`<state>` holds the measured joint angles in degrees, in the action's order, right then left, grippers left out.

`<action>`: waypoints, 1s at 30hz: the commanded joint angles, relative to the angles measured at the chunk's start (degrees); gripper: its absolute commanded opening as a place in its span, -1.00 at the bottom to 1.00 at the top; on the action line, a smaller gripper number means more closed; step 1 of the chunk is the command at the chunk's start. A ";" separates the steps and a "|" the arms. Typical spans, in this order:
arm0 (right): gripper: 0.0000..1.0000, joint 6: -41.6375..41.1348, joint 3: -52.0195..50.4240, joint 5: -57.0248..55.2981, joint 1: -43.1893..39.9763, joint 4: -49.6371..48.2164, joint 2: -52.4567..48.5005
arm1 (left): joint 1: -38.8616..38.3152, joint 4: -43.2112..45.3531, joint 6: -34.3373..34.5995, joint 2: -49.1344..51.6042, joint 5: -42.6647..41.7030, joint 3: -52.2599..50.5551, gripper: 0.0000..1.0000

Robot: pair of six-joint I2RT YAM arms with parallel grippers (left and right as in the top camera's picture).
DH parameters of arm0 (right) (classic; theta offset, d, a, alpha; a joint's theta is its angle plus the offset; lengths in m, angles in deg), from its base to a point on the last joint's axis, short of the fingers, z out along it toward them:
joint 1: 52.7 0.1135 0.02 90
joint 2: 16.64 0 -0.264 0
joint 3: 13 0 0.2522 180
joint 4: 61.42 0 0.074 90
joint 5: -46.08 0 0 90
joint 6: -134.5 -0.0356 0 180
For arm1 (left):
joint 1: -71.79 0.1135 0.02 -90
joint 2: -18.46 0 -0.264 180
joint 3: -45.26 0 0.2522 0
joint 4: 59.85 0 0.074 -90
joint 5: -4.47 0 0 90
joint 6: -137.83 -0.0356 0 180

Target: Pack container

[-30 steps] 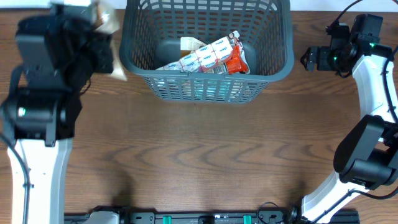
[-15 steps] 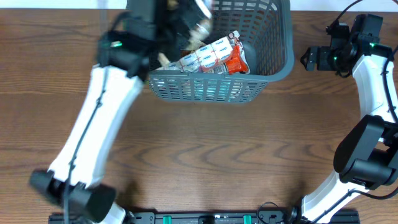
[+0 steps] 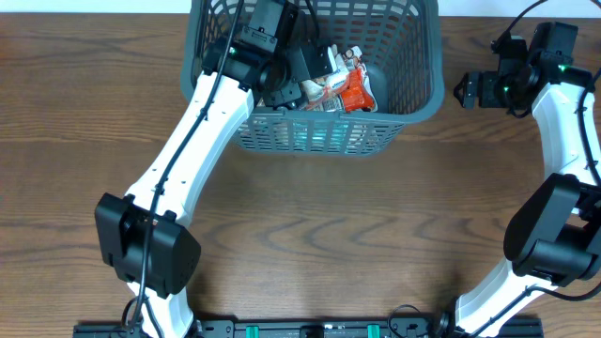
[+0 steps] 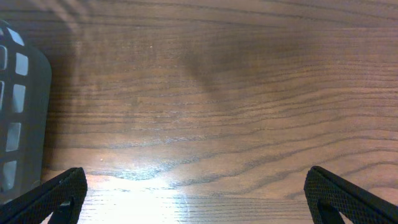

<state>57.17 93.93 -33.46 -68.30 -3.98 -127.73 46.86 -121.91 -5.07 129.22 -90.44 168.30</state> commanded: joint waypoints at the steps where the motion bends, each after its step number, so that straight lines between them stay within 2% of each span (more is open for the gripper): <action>1: 0.99 1.18 -0.11 -0.13 0.63 -0.07 -0.04 | 0.00 -0.92 2.91 -3.26 1.77 0.85 0.97; 6: 0.99 1.38 3.15 0.07 0.63 -0.20 2.19 | 1.64 -1.05 15.47 -9.77 11.43 0.85 0.97; 12: 0.99 1.33 10.51 0.02 0.57 -0.11 6.86 | 9.03 -2.82 31.08 -17.97 12.09 0.85 0.97; 17: 0.98 -0.52 14.08 -2.89 0.57 1.66 10.12 | 17.05 -9.40 40.46 -23.12 12.07 0.85 0.97; 24: 0.98 -2.58 14.12 -5.99 0.57 11.26 14.16 | 23.80 -23.23 42.51 -26.60 12.04 0.70 0.97; 30: 0.99 -9.90 14.01 -8.94 0.57 19.63 18.99 | 25.38 -25.22 43.80 -30.62 12.02 -6.45 0.97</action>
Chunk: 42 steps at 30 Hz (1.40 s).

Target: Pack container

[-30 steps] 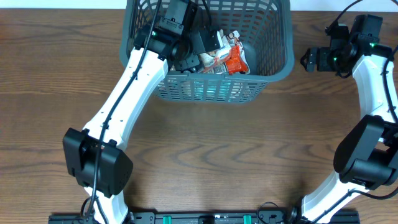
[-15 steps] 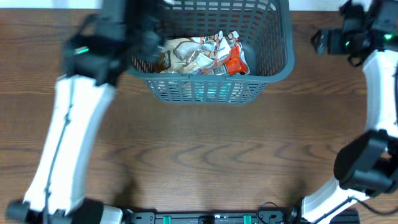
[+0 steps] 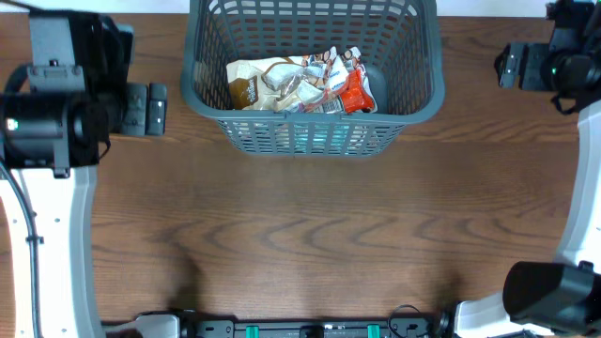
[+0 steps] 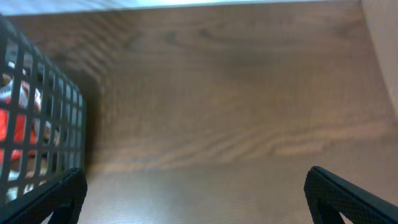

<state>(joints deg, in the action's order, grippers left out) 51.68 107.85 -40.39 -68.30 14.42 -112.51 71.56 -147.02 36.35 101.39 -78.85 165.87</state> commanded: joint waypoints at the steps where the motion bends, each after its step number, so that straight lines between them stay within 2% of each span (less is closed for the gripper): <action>1: 0.98 -5.03 0.04 -2.01 0.59 2.82 4.68 | 0.70 0.37 2.82 -4.00 0.20 -6.58 0.97; 7: 0.99 -7.08 -0.11 -1.73 0.70 14.08 8.46 | 0.70 5.73 3.54 -13.38 -6.25 -23.80 0.97; 12: 0.98 -7.37 -3.69 -1.57 1.53 19.41 12.98 | 0.63 12.63 4.79 -24.81 -9.09 -38.42 0.97; 16: 0.99 -6.64 -13.14 -1.64 5.22 15.56 20.76 | 0.63 17.07 7.87 -35.12 -9.07 -48.13 0.97; 21: 0.98 -6.29 -31.43 -2.05 11.39 4.66 33.31 | 0.63 19.52 13.86 -45.46 -9.07 -56.50 0.97; 24: 0.99 -6.32 -41.64 -2.03 13.64 -1.05 39.85 | 0.63 20.13 14.86 -48.89 -9.07 -59.36 0.97; 28: 0.99 -6.29 -49.20 -2.05 14.08 -4.20 45.59 | 0.66 19.98 14.82 -49.66 -9.05 -60.24 0.97; 42: 0.98 -6.29 -52.15 -2.03 14.08 0.35 46.86 | 0.66 19.96 14.82 -49.33 -9.05 -60.24 0.97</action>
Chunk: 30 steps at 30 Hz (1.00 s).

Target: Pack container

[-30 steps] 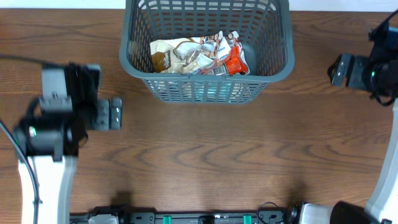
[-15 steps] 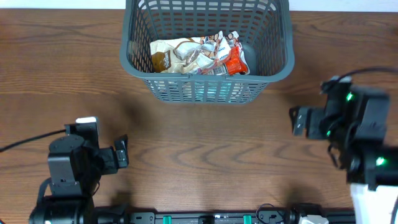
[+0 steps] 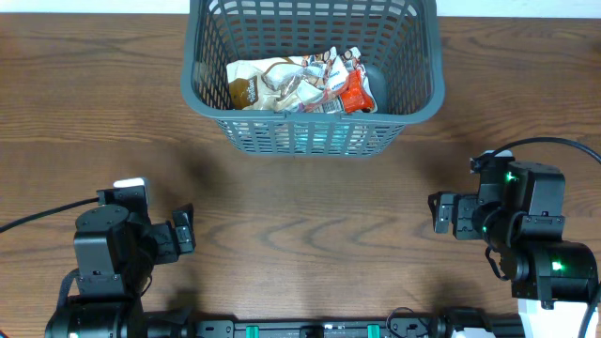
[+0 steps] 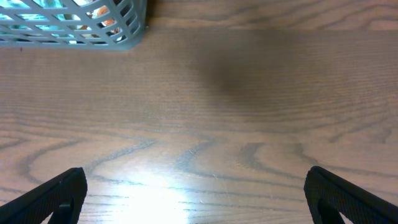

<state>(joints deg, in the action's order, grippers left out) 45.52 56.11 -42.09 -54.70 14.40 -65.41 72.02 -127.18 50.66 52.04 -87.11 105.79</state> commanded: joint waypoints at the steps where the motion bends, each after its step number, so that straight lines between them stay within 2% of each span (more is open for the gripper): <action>1: 0.99 -0.13 -0.42 -0.35 0.48 0.50 -0.24 | 0.20 0.11 0.50 0.02 -0.79 -0.15 0.97; 11: 0.98 -0.13 -0.42 -0.35 0.63 0.59 -0.17 | 0.20 0.11 0.50 0.02 -0.79 -0.15 0.97; 15: 0.99 0.31 -0.81 -1.29 -0.02 -0.59 4.83 | 0.20 0.11 0.50 0.02 -0.79 -0.15 0.97; 21: 0.98 0.31 -6.82 -0.98 1.68 -14.14 20.72 | 0.20 0.11 0.50 0.02 -0.79 -0.15 0.97; 26: 0.99 0.28 -17.49 -1.81 3.45 -26.29 34.18 | 0.20 0.11 0.50 0.02 -0.79 -0.15 0.97; 30: 0.99 0.28 -26.53 -1.81 3.93 -35.85 39.39 | 0.20 0.11 0.50 0.02 -0.79 -0.15 0.97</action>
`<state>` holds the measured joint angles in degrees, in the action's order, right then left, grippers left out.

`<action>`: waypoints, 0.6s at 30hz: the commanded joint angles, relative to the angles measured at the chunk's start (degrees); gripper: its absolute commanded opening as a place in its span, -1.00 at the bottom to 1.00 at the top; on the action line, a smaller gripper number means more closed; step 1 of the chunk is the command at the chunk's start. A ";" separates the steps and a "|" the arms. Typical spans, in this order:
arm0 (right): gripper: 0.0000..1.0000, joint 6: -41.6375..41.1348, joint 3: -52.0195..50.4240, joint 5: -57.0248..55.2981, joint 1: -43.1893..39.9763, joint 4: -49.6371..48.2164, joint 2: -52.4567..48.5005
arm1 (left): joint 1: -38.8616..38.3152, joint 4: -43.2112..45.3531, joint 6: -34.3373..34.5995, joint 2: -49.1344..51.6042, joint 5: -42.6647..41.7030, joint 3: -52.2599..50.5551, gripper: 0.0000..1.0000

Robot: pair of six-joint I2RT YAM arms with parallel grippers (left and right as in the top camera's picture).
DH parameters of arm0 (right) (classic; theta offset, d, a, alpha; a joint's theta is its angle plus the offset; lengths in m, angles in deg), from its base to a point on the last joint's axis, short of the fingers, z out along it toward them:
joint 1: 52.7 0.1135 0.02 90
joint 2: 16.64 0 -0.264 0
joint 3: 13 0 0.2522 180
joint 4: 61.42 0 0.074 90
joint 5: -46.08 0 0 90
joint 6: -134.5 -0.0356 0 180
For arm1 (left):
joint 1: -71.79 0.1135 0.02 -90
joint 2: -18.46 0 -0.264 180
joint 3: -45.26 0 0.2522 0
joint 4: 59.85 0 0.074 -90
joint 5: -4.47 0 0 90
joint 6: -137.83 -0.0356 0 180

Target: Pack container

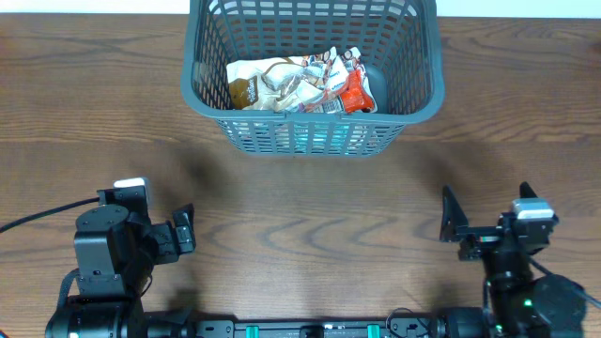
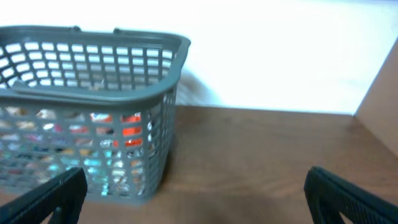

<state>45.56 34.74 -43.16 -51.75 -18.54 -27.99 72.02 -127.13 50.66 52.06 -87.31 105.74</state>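
A grey plastic basket stands at the far middle of the table, and in the right wrist view its mesh wall is seen from the side. Several snack packets, white, brown and red, lie inside it. My left gripper is drawn back at the near left, open with nothing in it, far from the basket. At the near right my right gripper faces the basket from a distance. Its fingers stand wide open around bare table.
The wooden table stretches between the basket and both arms. Both arm bases sit at the near edge. A pale wall rises behind the table in the right wrist view, and a tan panel is at the right.
My right arm has drawn further back toward the near edge. Its camera now looks level at the basket's side rather than down at the table. The left arm has not moved.
My left gripper was down inside the basket over the packets, with the right gripper beside the basket's right side. Then both grippers stood clear at the basket's sides. Then both arms were folded back at the near edge, where they stay.
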 commanded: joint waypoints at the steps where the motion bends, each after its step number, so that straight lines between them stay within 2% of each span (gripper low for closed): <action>1: 0.98 0.24 -7.10 -0.76 1.11 -5.20 2.64 | 0.20 0.07 0.50 0.00 -0.59 -0.11 0.97; 12: 0.98 0.26 -26.49 -0.81 1.22 -28.96 5.66 | 0.20 0.07 0.50 0.00 -0.59 -0.11 0.97; 18: 0.98 0.26 -30.95 -1.40 0.83 -30.62 9.33 | 0.20 0.07 0.50 0.00 -0.59 -0.11 0.97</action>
<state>45.54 5.08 -43.71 -51.08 -48.96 -20.65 72.02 -127.15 50.66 52.11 -87.31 105.74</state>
